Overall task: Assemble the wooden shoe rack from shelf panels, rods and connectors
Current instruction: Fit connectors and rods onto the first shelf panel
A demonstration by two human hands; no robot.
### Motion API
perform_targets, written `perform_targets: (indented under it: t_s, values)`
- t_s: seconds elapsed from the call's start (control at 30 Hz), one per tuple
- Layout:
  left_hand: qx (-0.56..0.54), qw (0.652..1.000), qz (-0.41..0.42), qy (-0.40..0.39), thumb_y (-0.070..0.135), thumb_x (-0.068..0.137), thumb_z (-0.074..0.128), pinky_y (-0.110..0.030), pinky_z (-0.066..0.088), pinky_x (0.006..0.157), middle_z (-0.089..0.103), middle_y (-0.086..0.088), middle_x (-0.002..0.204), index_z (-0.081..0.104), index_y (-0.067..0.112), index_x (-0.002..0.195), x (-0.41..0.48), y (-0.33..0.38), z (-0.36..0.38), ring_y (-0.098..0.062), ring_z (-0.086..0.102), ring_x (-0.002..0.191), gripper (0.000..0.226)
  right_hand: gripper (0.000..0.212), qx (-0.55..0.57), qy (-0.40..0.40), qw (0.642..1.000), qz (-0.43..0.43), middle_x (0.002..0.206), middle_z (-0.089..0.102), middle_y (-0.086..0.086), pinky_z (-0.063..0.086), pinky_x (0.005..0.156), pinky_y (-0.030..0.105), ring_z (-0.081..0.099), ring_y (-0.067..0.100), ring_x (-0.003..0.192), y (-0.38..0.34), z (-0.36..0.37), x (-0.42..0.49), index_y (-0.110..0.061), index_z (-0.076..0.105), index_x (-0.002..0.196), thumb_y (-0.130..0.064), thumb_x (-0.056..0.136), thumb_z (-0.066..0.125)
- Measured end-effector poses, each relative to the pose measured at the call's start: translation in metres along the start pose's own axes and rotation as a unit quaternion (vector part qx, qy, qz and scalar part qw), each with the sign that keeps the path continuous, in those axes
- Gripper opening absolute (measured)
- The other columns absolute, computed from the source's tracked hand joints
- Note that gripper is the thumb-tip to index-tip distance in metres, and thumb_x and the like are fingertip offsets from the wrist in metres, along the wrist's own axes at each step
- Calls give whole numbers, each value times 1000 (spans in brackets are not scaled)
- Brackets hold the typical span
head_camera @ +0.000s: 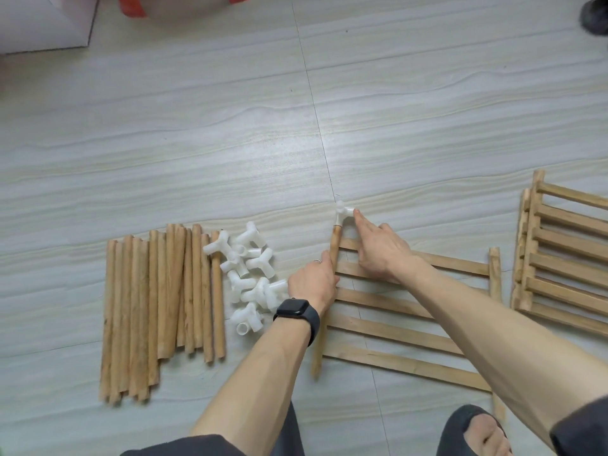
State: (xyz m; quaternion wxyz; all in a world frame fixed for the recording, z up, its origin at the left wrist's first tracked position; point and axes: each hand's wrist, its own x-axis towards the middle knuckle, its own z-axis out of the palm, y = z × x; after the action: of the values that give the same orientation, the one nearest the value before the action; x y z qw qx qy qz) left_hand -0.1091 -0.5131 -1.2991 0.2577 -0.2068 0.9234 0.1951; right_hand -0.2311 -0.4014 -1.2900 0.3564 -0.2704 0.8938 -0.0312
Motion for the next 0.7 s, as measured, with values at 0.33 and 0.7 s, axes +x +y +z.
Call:
perform_targets:
  t_s: [0.33,0.7]
  values:
    - [52,998,32,12,38,106,44,-37,37,67,65,-8,114,49,14,127,5,-3,-10,-33,63,105,32,90,-48,-50,998,-8,169,19,2,39,113,43,37,33,143,9,-13,13,-19,-14,161,-36,97,48]
    - [141,975,-132,112,47,100,44,-38,46,67,58,-8,126,40,19,131,-19,-134,-68,-30,57,115,42,88,-126,-164,978,10,166,-28,1,19,120,65,-10,41,154,33,50,-68,-37,-12,160,-71,95,36]
